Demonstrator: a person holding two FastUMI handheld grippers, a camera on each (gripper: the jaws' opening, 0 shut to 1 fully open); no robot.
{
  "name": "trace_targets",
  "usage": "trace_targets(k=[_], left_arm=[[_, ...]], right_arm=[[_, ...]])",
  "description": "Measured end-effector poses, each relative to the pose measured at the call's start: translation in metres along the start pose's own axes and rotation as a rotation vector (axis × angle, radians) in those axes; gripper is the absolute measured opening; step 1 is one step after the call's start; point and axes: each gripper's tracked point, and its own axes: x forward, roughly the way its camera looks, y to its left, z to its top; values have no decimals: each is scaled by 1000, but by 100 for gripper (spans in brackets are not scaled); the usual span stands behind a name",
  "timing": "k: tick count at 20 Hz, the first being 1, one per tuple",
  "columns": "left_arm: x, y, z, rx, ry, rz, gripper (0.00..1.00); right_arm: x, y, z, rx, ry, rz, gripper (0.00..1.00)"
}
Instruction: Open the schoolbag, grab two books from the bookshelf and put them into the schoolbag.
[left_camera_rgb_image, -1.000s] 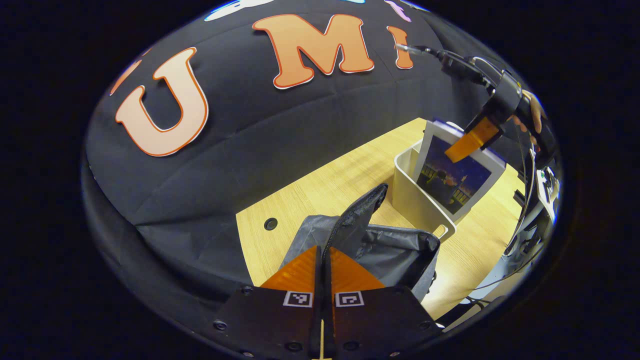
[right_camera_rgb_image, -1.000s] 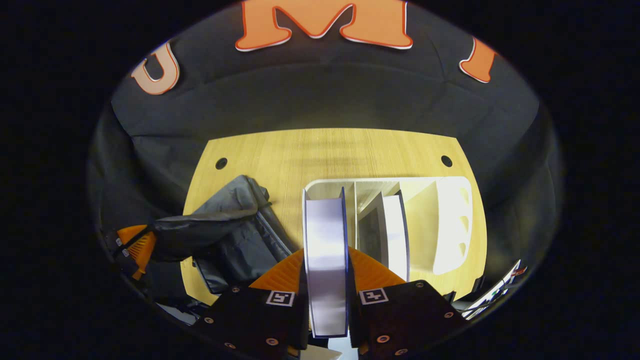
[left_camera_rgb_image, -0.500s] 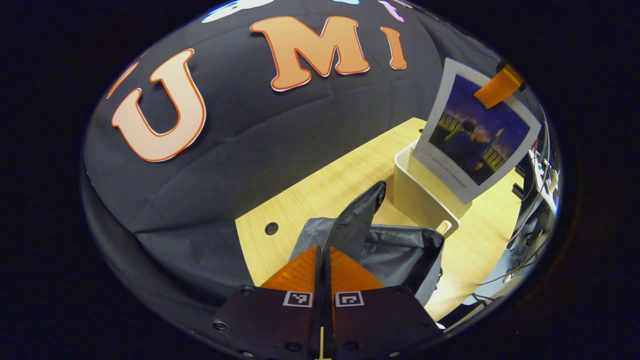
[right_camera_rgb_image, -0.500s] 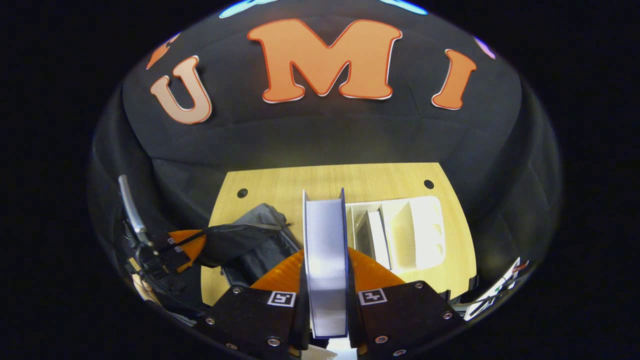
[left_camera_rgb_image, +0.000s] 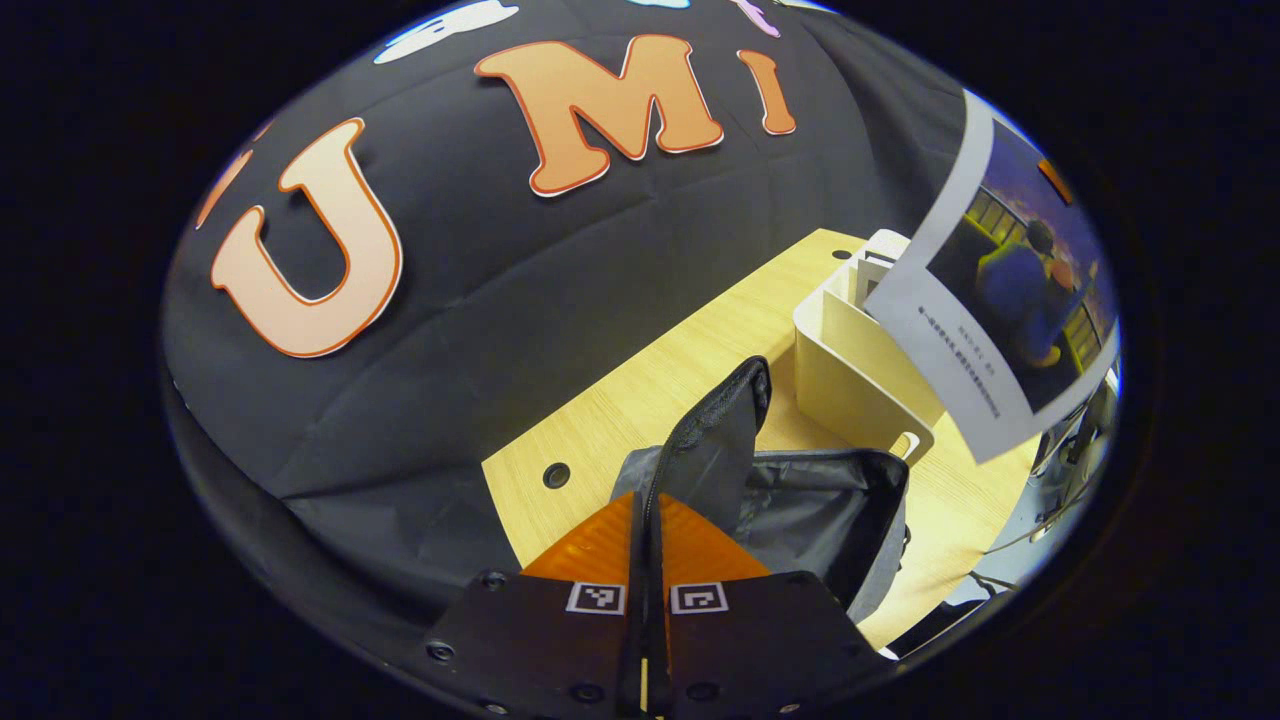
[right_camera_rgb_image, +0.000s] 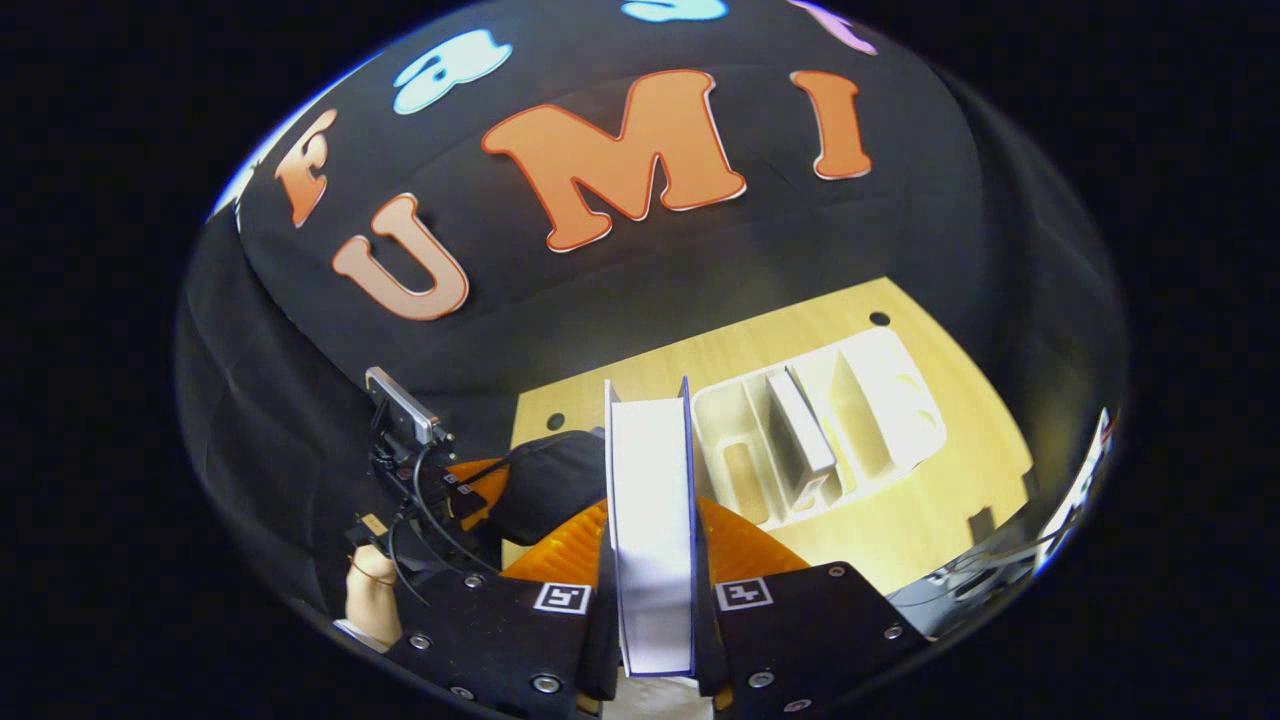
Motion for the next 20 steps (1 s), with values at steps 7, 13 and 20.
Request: trace_targets(k=[7, 13, 20], left_arm=[[-7, -1, 8, 32, -29, 4, 0], [-12, -5, 14, 46, -34, -2, 2], [-21, -17, 24, 55, -61, -13, 2]], right_arm=[[63, -15, -73, 437, 1, 154, 31], [142, -28, -130, 686, 45, 184, 31], [215, -7, -152, 820, 32, 206, 31]])
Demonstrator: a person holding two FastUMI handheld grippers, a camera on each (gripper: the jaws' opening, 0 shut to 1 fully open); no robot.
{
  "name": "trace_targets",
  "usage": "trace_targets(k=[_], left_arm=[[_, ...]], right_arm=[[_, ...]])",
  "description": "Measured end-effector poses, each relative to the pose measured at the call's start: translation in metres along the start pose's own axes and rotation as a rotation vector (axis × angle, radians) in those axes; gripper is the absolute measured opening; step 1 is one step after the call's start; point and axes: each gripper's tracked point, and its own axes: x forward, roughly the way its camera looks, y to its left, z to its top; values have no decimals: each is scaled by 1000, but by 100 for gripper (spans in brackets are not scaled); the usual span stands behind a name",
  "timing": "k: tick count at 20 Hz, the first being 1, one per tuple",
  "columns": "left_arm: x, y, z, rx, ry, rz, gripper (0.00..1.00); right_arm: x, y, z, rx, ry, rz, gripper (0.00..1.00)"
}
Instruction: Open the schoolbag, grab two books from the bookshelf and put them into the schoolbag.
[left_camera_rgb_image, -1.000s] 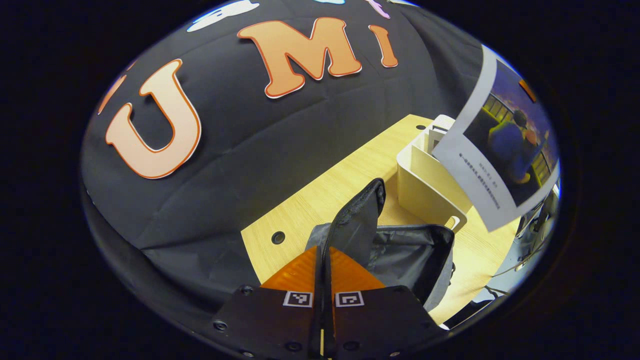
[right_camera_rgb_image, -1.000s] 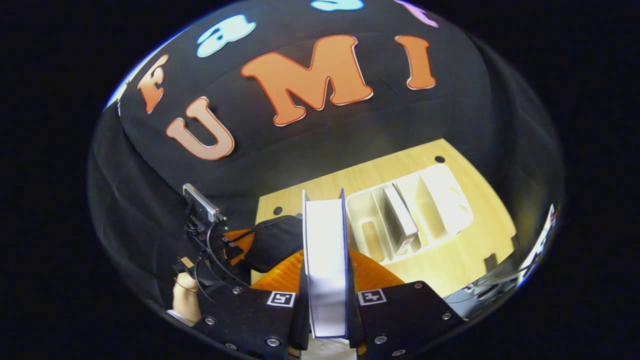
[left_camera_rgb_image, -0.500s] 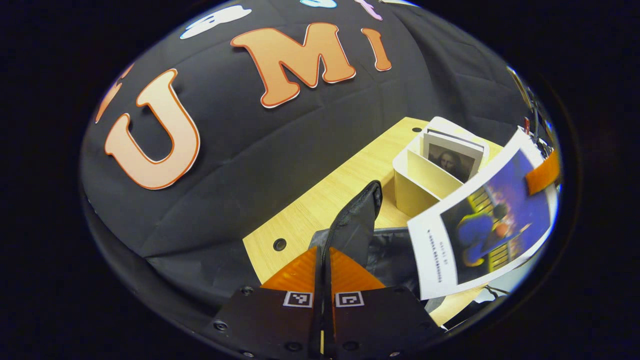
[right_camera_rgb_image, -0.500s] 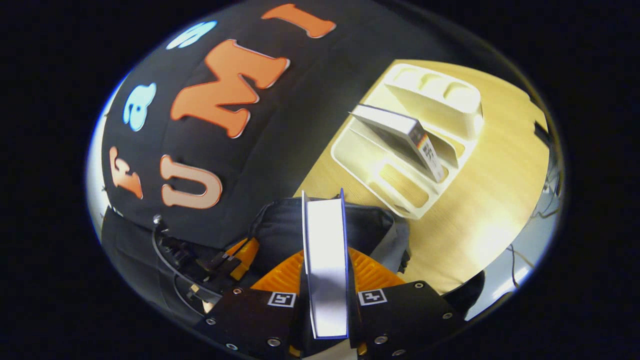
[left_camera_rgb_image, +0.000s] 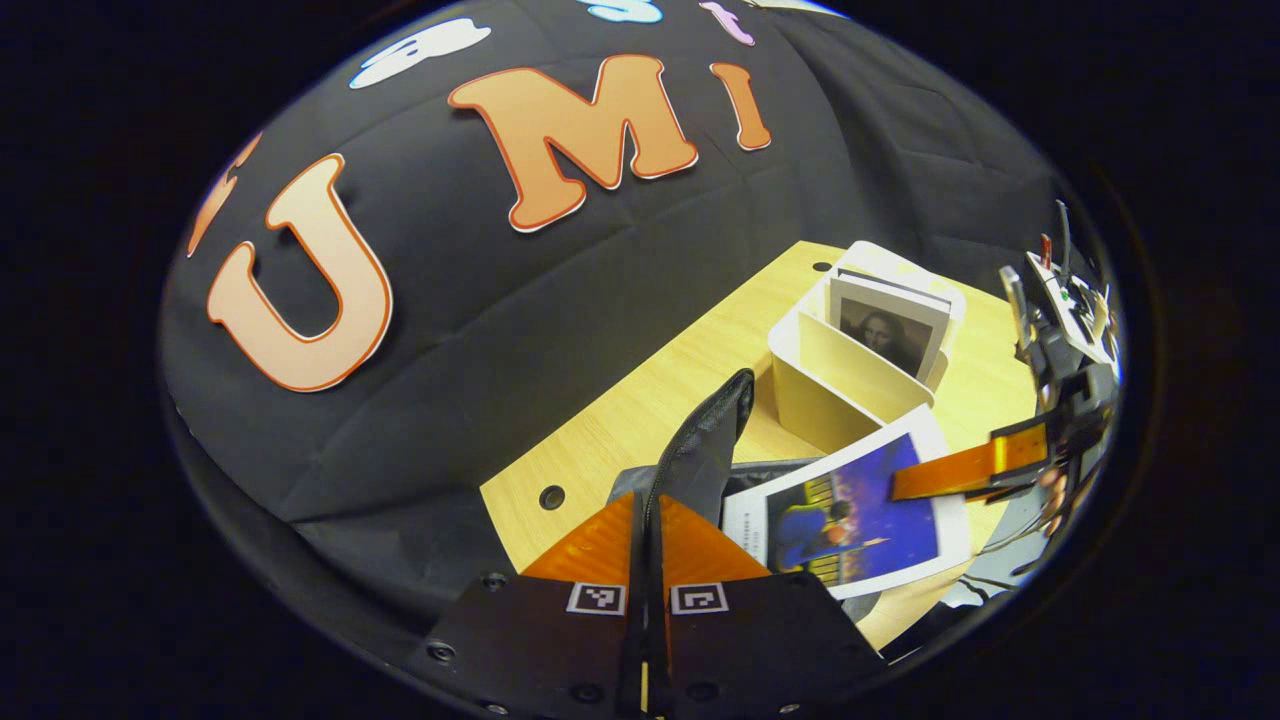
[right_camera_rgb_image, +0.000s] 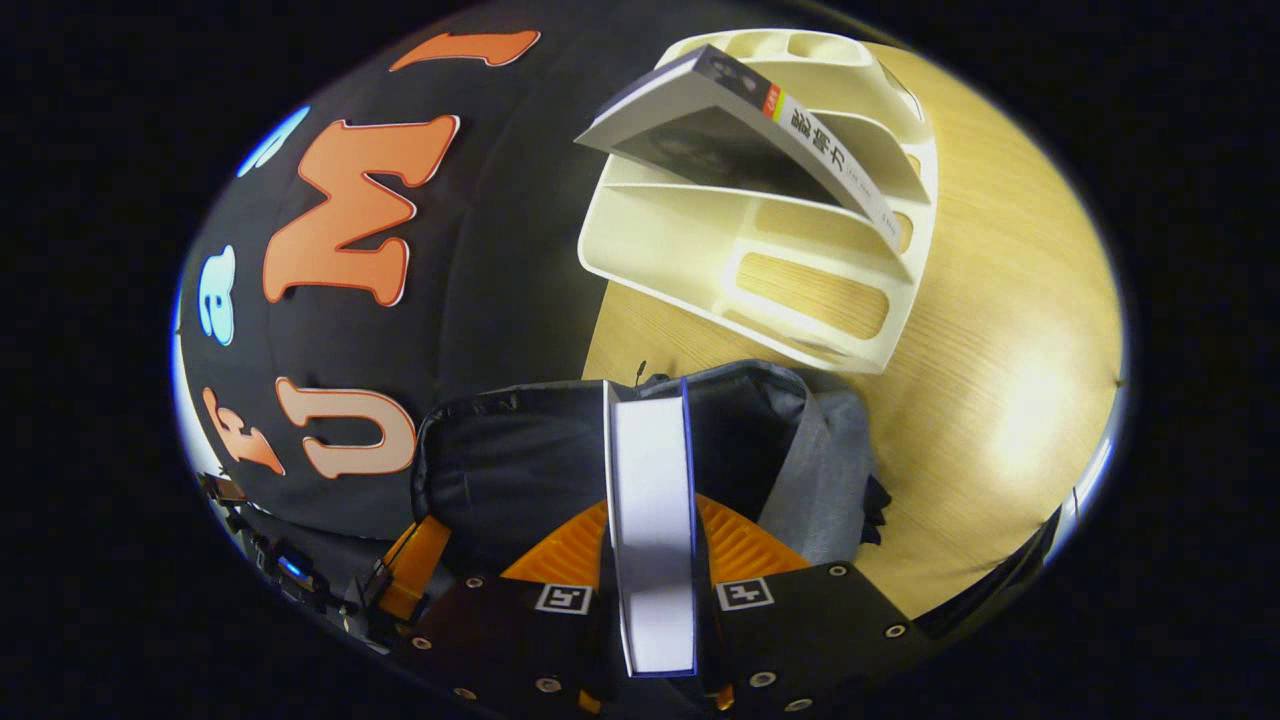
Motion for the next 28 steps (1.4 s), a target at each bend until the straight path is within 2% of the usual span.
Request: trace_targets(k=[3, 6, 9, 10, 11, 13, 16, 17, 19, 20, 22, 28], left_arm=[[-3, -11, 6, 39, -13, 4, 2], [-6, -24, 3, 61, -10, -14, 2], [-4, -27, -2, 101, -11, -8, 1], [-4, -24, -5, 104, -8, 1, 1], [-3, -22, -7, 97, -4, 3, 1], [-1, -15, -12, 77, 6, 5, 1], [1, -5, -19, 28, 14, 3, 1], [2, -4, -22, 10, 19, 0, 1], [3, -4, -28, -27, 26, -15, 1], [4, -3, -28, -40, 27, -19, 1], [3, -1, -31, -51, 28, -15, 1], [5, -3, -41, -94, 34, -24, 1]], right_arm=[[32, -2, -11, 4, -17, -18, 30], [56, 9, -17, 66, -48, 20, 31], [77, 6, -22, 60, -69, -1, 30], [81, 5, -22, 56, -81, -6, 20], [87, 4, -23, 56, -79, -15, 31], [92, 4, -25, 65, -79, -38, 32], [86, -3, -27, 59, -53, -104, 40], [85, -3, -27, 67, -45, -114, 64], [76, -3, -28, 81, -20, -126, 77], [71, -5, -27, 80, -10, -137, 92], [62, -8, -30, 61, 13, -162, 98], [25, -6, -24, 8, 22, -192, 99]])
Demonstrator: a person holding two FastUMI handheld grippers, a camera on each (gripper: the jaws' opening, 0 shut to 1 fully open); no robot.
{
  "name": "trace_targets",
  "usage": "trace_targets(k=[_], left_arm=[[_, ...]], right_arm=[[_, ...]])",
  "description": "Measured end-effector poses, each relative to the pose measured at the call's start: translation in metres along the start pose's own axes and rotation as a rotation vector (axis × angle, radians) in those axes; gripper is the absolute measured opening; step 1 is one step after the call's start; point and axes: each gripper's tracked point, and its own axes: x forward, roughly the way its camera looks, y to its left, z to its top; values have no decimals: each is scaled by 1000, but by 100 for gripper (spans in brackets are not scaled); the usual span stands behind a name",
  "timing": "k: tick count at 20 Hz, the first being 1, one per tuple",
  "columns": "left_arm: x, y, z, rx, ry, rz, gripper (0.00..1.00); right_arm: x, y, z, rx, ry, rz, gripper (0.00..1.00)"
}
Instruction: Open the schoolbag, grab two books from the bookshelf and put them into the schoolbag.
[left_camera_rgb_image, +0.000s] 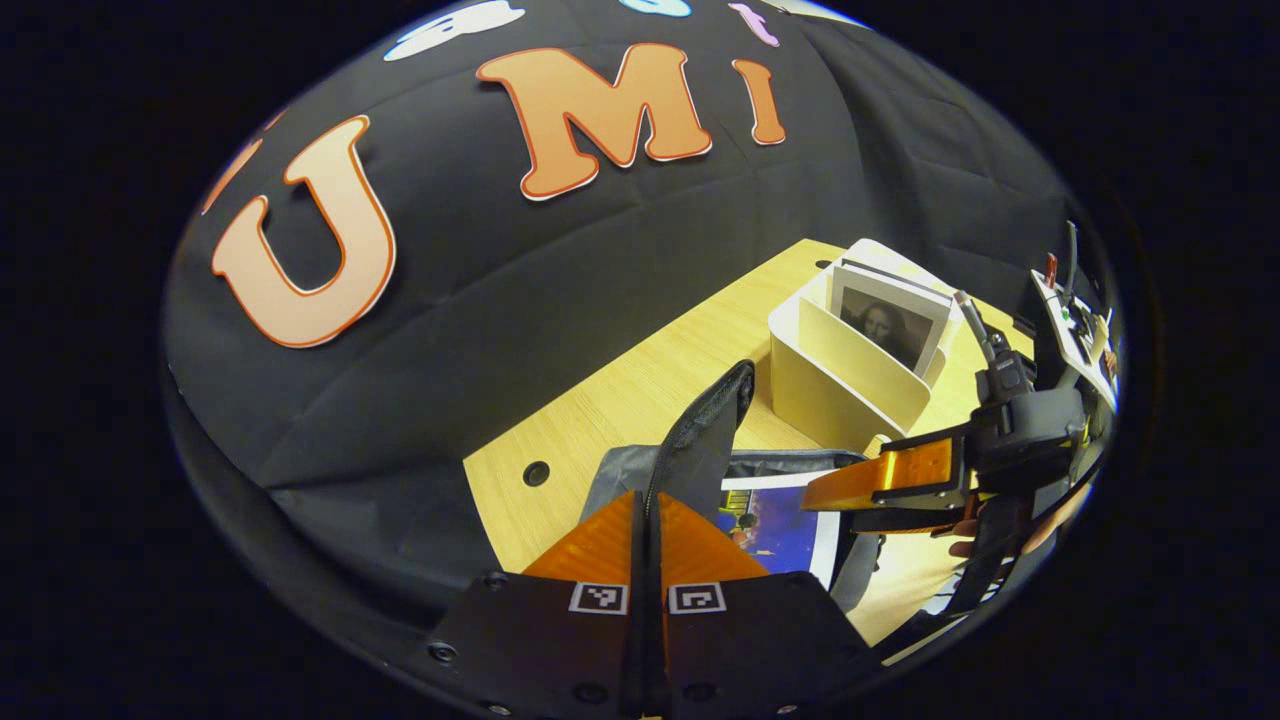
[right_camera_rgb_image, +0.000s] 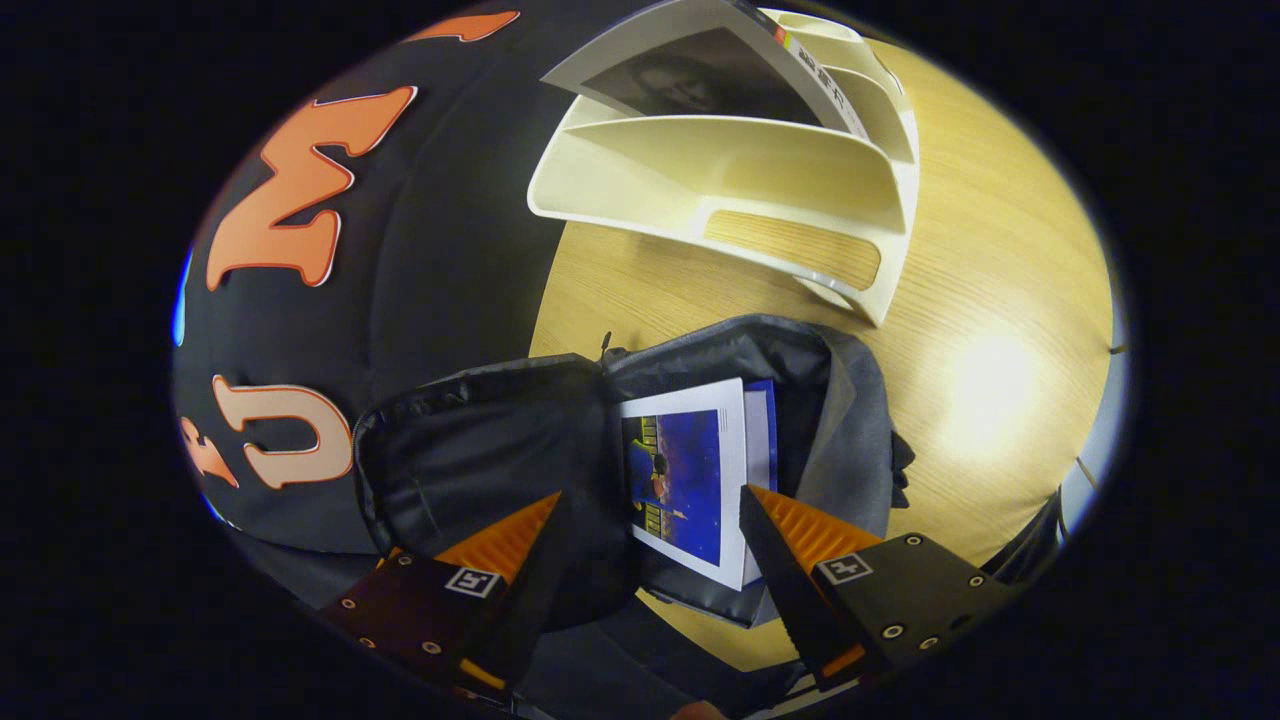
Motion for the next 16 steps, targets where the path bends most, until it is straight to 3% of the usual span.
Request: trace_targets(k=[9, 12, 16], left_arm=[[-3, -22, -24, 14, -9, 8, 1], [-1, -30, -26, -21, -7, -18, 1], [0, -22, -30, -71, 1, 2, 1]], right_arm=[[-88, -38, 96, -78, -247, -119, 98], [-119, -54, 140, -176, -344, -187, 98], [-155, -42, 185, -356, -410, -245, 98]])
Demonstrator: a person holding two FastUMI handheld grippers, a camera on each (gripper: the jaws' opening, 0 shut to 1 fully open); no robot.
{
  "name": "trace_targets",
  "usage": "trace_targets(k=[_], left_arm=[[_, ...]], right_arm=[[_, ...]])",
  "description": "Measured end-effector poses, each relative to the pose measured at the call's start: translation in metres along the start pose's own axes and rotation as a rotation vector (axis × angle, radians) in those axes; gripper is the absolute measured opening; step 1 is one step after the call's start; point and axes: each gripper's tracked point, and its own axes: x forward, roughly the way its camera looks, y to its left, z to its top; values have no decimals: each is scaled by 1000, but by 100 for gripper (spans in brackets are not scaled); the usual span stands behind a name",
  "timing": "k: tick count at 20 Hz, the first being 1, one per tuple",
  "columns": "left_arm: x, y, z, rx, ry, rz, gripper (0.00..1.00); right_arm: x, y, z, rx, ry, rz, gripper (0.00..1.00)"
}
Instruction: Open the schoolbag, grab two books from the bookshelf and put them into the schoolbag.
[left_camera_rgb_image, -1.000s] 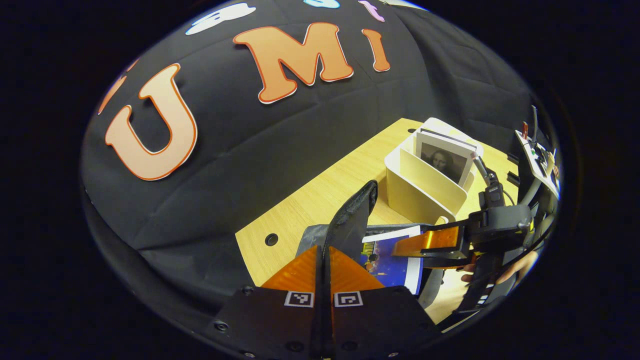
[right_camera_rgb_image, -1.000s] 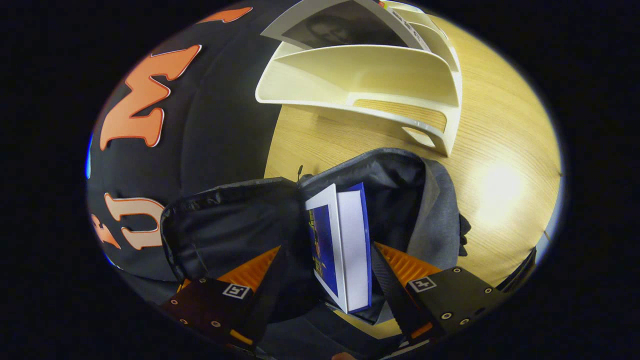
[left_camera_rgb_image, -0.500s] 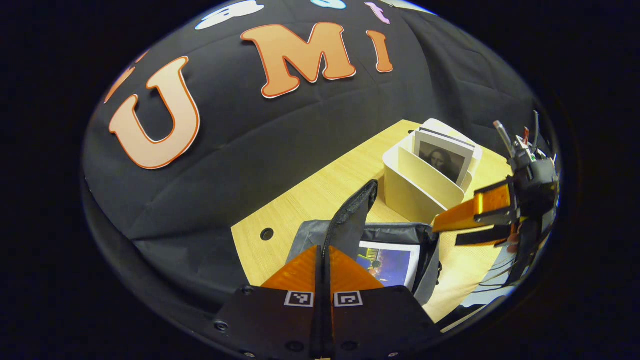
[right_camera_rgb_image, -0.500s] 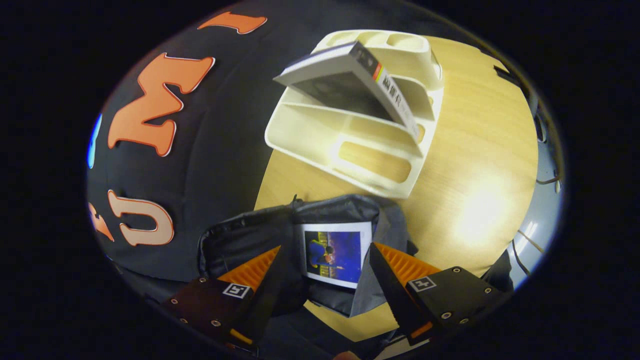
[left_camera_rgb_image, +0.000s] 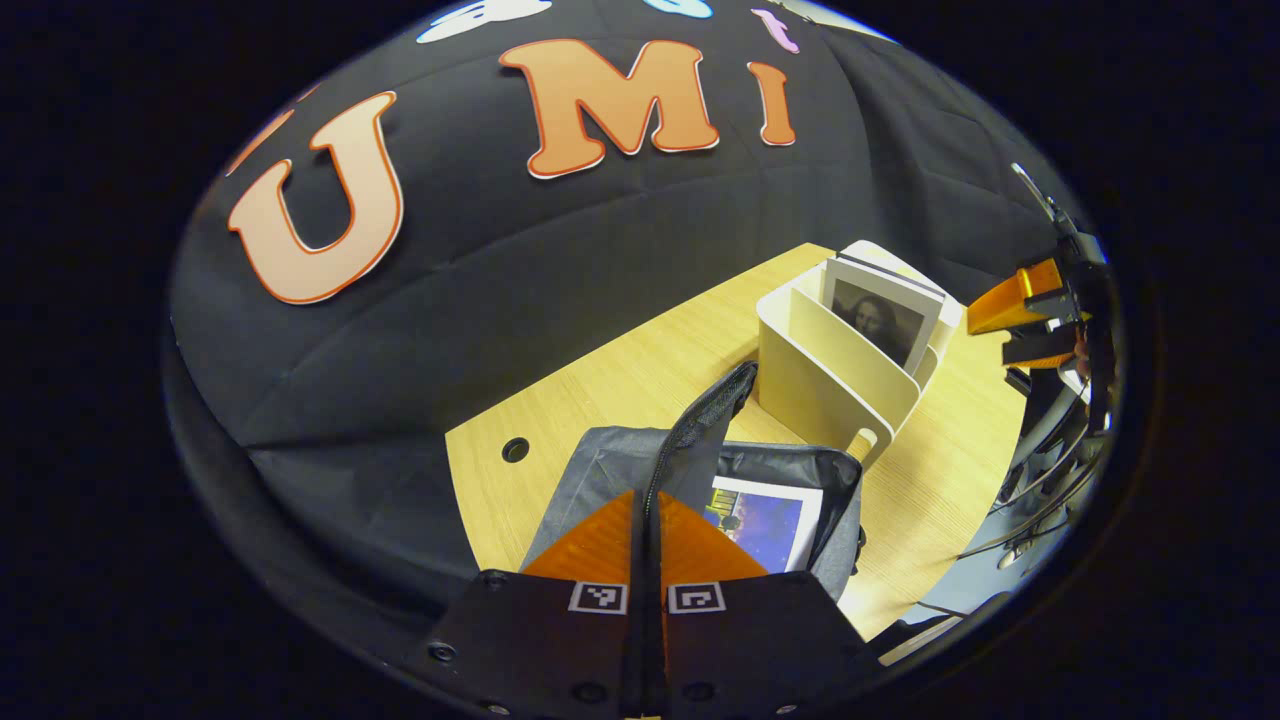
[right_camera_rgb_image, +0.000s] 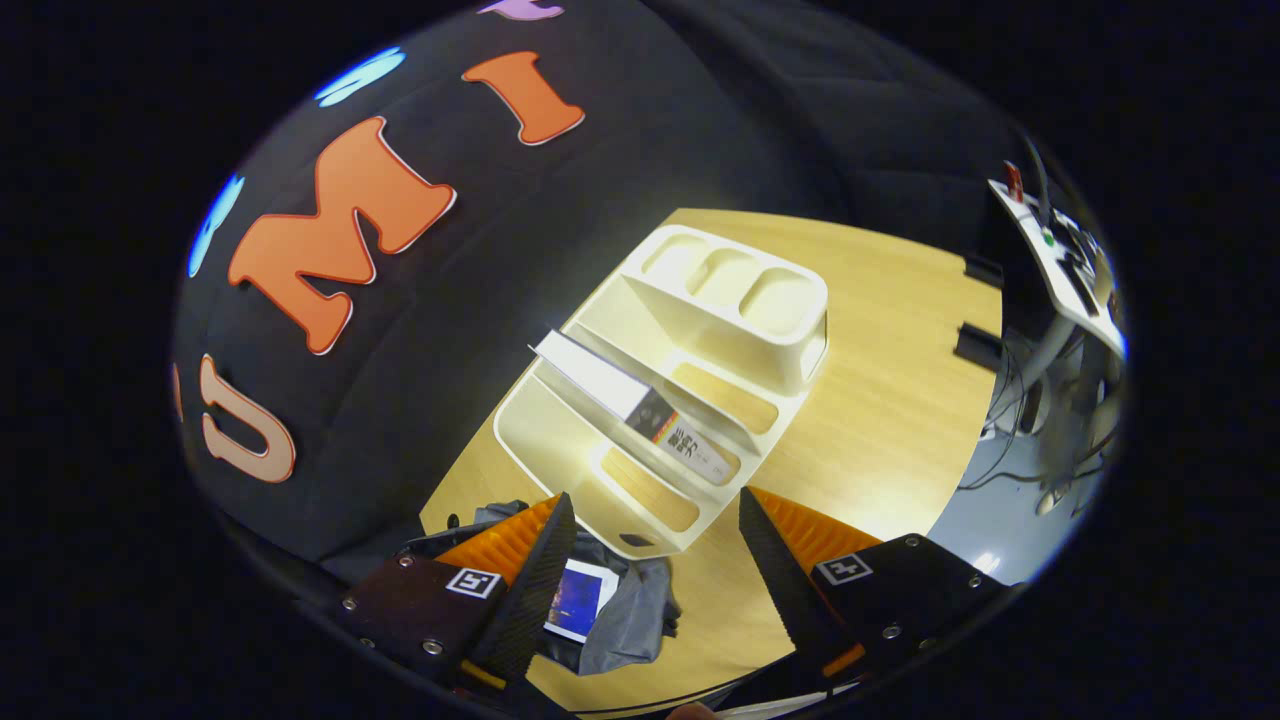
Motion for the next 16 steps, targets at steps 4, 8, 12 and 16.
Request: trace_targets(k=[4, 8, 12, 16], left_arm=[[-2, -14, -5, -8, 1, 6, 1], [-3, -20, -11, -56, 23, 24, 1], [-7, -22, -12, -102, 20, 62, 1], [-8, -29, -18, -139, 42, 87, 1]], right_arm=[[-5, 13, 36, -237, 2, -1, 98], [8, 22, 63, -468, 30, -33, 98], [42, 39, 67, -558, 98, -19, 98], [75, 47, 65, -615, 176, -19, 99]])
